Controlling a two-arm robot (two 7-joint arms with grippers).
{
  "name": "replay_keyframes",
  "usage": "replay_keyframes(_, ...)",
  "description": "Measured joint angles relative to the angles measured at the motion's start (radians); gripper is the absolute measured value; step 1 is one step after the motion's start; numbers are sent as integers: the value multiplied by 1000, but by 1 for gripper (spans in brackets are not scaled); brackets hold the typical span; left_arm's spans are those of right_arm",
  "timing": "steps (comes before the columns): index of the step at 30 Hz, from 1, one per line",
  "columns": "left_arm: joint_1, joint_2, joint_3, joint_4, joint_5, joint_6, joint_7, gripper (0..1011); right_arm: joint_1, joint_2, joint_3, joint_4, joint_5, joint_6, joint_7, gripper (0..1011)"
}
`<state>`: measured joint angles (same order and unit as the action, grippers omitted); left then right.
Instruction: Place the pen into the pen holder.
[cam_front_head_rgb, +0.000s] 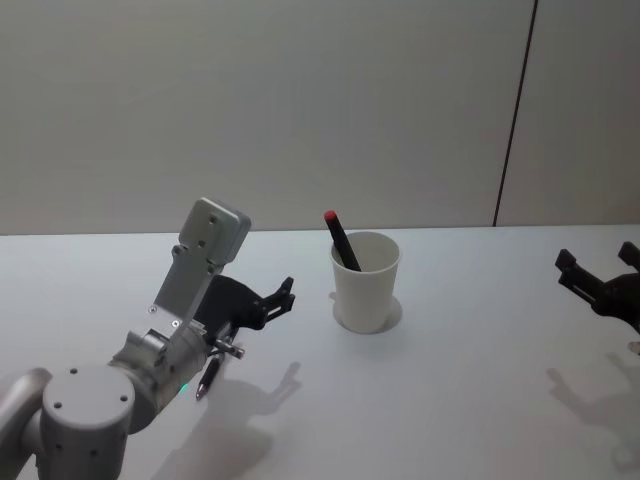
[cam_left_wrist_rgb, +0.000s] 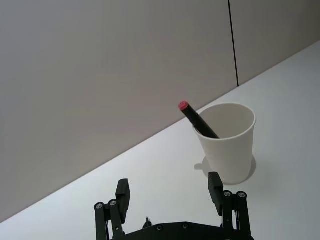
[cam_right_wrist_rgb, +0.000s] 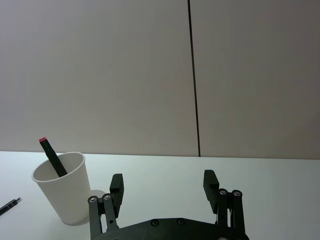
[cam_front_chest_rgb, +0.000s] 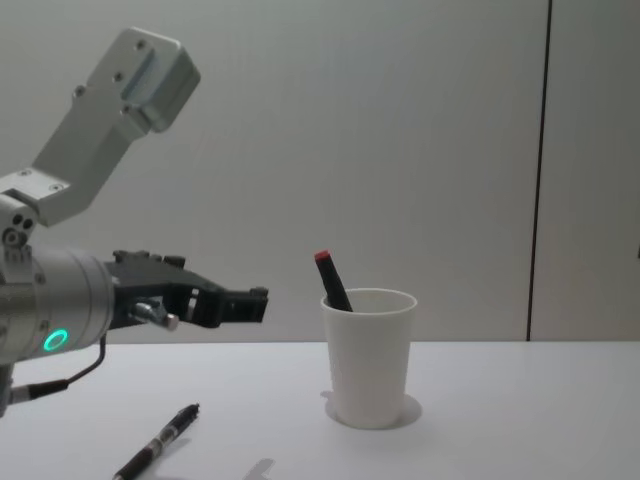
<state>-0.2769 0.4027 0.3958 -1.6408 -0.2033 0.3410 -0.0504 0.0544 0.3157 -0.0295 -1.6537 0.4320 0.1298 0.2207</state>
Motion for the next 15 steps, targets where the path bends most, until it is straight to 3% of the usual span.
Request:
replay_keyframes(9,-18,1,-10,7,5,104,-25,1003,-1,1,0,0,0,1,0,1001)
replay_keyframes(15,-32,1,-12,20,36,160,-47,1003,-1,1,0,0,0,1,0,1001)
